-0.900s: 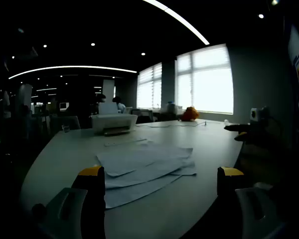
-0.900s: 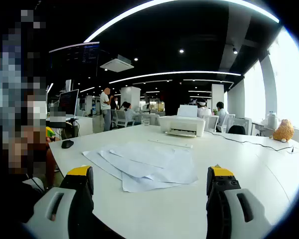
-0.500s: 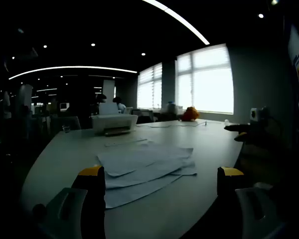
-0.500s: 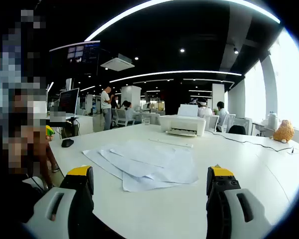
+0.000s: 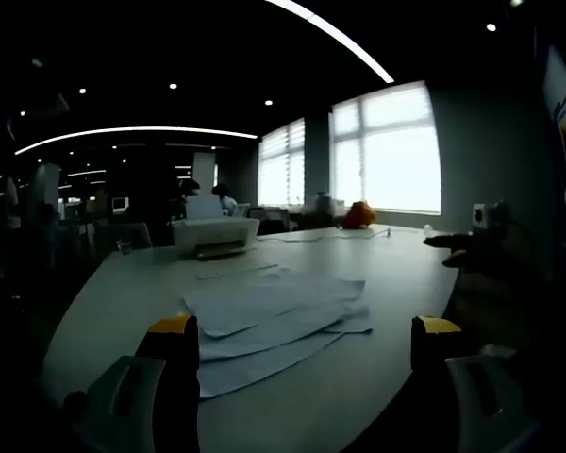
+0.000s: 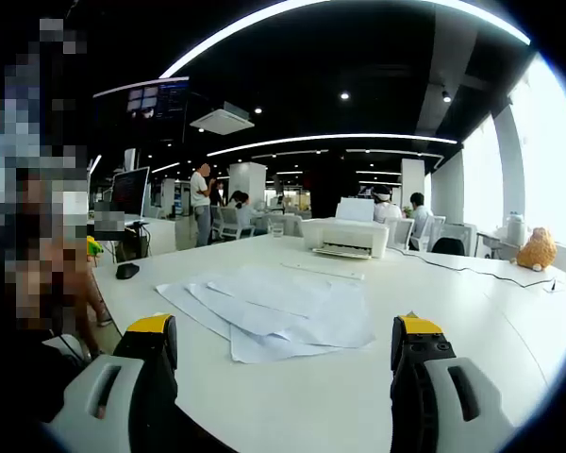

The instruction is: Organize the stack of printing papers by aligning and flattening the scattered papers on the table

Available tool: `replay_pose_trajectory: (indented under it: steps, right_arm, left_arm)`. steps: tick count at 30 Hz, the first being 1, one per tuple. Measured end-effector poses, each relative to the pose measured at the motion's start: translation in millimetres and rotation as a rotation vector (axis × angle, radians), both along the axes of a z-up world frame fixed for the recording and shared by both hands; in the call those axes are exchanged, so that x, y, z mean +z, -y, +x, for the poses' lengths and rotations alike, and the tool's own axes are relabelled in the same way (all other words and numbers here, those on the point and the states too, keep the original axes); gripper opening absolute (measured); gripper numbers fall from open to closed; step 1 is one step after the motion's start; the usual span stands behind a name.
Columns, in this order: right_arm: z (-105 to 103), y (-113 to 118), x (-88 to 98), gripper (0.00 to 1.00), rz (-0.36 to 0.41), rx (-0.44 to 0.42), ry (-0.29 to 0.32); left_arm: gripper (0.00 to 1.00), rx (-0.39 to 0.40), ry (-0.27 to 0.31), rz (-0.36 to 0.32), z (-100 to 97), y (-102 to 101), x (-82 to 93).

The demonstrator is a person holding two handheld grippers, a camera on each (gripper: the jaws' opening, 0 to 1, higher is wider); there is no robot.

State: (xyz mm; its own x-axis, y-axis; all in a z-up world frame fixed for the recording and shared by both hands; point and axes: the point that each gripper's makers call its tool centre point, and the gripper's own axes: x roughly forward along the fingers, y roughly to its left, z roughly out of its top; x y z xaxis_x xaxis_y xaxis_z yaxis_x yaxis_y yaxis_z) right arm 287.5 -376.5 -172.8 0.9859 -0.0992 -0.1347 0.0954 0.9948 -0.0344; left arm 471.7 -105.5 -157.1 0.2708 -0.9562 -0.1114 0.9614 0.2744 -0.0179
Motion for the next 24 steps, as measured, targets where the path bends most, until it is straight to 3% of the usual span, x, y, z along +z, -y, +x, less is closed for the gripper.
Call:
replay_pose_trajectory:
  steps: [24]
  right_arm:
    - [3.7, -1.5, -4.6, 0.89, -0.013, 0.0, -0.022]
  left_arm:
    - [0.95, 0.003, 0.0, 0.004, 2.7, -3.8, -4.5]
